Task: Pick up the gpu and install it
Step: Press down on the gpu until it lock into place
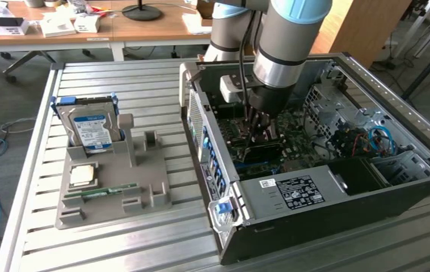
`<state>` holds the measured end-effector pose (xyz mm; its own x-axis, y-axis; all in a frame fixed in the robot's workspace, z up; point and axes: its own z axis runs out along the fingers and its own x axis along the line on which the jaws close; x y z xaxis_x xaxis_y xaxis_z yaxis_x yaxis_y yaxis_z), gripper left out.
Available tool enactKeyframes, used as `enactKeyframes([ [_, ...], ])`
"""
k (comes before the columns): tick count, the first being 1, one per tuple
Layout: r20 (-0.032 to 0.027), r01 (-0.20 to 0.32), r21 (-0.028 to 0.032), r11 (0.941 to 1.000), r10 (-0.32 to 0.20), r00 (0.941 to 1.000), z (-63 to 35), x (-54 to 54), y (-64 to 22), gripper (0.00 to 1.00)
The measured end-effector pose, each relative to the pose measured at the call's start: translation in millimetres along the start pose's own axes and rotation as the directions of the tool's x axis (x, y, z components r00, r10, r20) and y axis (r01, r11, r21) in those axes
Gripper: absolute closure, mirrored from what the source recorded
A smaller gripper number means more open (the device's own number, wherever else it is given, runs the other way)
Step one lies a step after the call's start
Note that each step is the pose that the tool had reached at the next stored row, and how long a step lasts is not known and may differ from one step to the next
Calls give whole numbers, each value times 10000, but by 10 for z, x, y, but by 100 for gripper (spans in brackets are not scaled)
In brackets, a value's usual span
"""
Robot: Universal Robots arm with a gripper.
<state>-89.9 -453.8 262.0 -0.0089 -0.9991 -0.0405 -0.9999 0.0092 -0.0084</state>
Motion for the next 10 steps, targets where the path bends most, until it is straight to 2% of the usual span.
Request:
enactKeyframes([
  [7,7,-2,3,10000,2,10000,1,-1,1,89],
  [9,16,-3,9,10000,3,10000,-21,-3,0,89],
  [10,3,-2,4,10000,2,10000,-47,-3,0,89],
])
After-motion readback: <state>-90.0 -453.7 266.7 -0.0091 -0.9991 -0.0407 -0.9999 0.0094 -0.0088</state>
